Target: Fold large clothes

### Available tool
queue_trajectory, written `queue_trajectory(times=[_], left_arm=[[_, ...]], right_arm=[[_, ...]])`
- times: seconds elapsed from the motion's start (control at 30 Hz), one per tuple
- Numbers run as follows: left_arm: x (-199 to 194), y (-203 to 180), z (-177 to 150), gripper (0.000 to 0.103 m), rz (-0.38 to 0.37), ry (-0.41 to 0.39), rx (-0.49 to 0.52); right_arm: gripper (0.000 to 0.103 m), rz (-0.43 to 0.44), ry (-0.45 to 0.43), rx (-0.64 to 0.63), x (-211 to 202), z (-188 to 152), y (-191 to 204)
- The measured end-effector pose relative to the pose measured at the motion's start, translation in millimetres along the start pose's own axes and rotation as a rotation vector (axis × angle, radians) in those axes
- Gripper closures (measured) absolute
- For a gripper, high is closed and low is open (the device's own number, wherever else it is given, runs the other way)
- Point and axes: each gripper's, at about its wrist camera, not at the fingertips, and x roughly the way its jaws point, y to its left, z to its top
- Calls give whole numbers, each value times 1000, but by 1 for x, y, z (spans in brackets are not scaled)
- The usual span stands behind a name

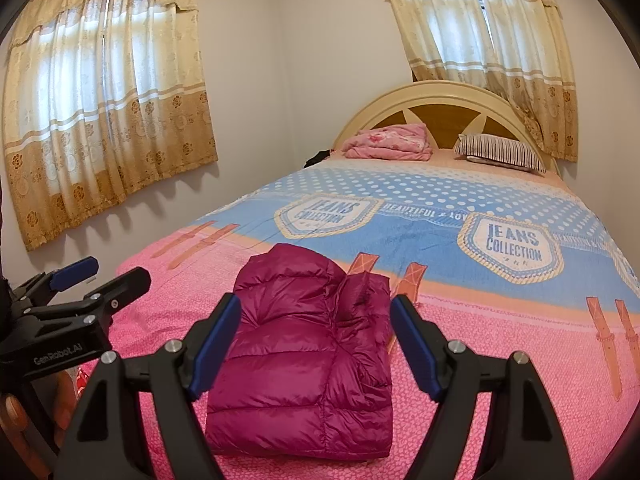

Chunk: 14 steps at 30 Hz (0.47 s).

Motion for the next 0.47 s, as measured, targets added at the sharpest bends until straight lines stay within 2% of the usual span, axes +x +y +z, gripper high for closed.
queue_trajectory(times=[0.2, 0.47], left_arm=[[4, -3, -6, 1, 61, -1, 11], [4, -11, -12, 1, 68, -12, 46]], right_arm=[[24, 0, 1, 1, 0, 0, 0], [23, -2, 5, 4, -2, 0, -5]])
